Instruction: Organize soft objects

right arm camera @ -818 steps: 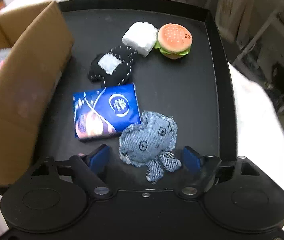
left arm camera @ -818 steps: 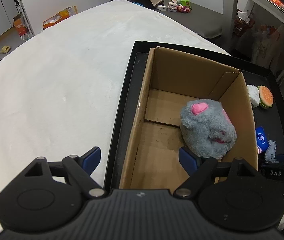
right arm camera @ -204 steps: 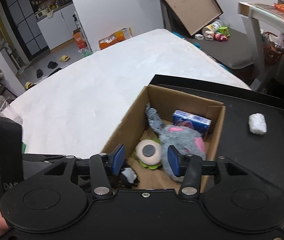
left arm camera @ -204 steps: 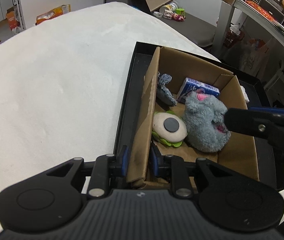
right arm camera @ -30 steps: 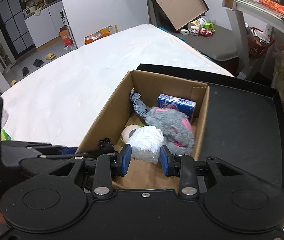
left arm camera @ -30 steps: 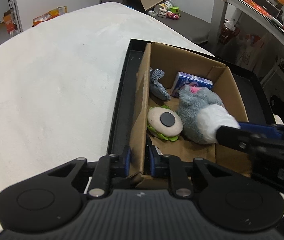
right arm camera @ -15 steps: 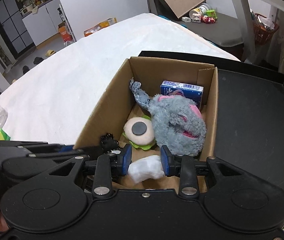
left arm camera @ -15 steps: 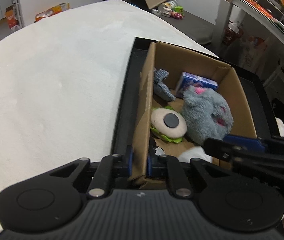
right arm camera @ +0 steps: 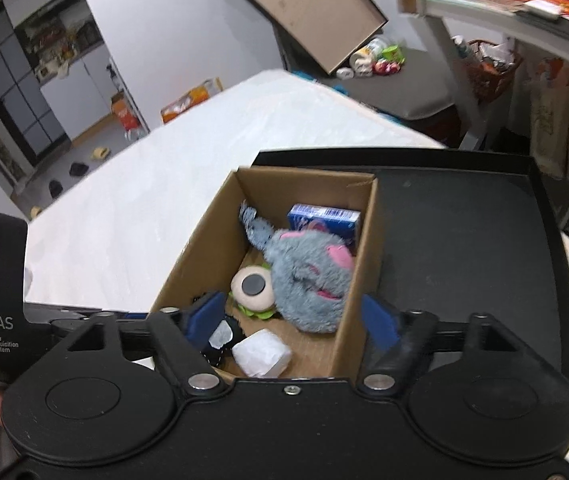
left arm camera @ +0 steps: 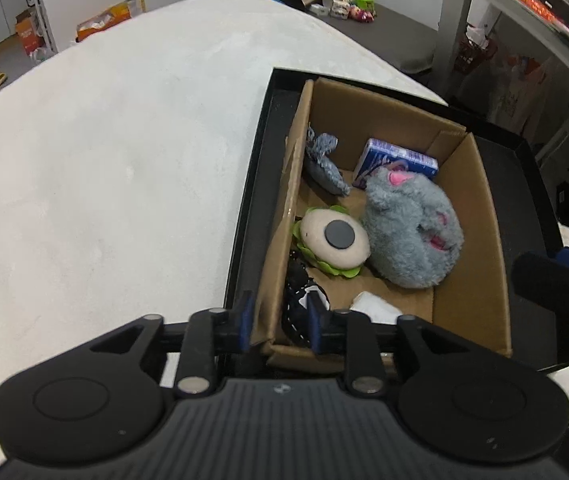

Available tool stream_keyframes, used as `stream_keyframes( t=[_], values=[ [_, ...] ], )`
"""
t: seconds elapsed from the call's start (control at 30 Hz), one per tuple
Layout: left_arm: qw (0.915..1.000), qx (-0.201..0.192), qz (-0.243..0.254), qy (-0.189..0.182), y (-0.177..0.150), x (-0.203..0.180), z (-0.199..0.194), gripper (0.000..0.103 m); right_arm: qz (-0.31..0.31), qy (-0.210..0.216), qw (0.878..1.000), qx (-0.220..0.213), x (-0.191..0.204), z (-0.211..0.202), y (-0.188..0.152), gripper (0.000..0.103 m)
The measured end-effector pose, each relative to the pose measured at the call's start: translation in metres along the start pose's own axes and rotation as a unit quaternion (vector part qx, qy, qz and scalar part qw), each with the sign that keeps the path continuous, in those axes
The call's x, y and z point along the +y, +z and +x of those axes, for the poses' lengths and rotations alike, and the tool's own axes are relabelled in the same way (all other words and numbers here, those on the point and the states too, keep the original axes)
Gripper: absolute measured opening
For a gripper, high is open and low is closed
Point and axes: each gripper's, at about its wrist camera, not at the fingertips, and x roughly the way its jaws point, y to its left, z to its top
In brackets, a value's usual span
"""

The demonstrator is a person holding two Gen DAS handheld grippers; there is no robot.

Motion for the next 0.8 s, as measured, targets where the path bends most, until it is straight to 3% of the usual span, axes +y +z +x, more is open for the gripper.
stream_keyframes(
  t=[0.1, 0.23, 0.4, 0.5, 0.8],
  values=[
    [0.9998, -0.011, 0.003, 0.015, -0.002, -0.003, -0.013, 0.048, 0.015, 0.005, 1.0, -0.009, -0.007, -0.011, 0.002, 0.086],
    [0.9998, -0.011, -0.004, 0.015, -0.004, -0.003, -0.03, 0.05, 0.032, 0.012, 0.999, -0.017, -0.012, -0.02, 0.005, 0.091],
    [0.9995, -0.021, 0.003, 0.022, -0.003, -0.01, -0.056, 0.062, 0.05, 0.016, 0.998, -0.03, -0.016, -0.039, 0.009, 0.099],
    [0.9993, -0.026, 0.012, 0.022, -0.002, -0.017, -0.071, 0.072, 0.06, 0.011, 0.997, -0.037, -0.02, -0.051, 0.009, 0.101],
    [0.9984, -0.046, 0.029, 0.013, 0.001, -0.034, -0.12, 0.084, 0.075, -0.02, 0.996, -0.054, -0.024, -0.087, 0.008, 0.103]
  ],
)
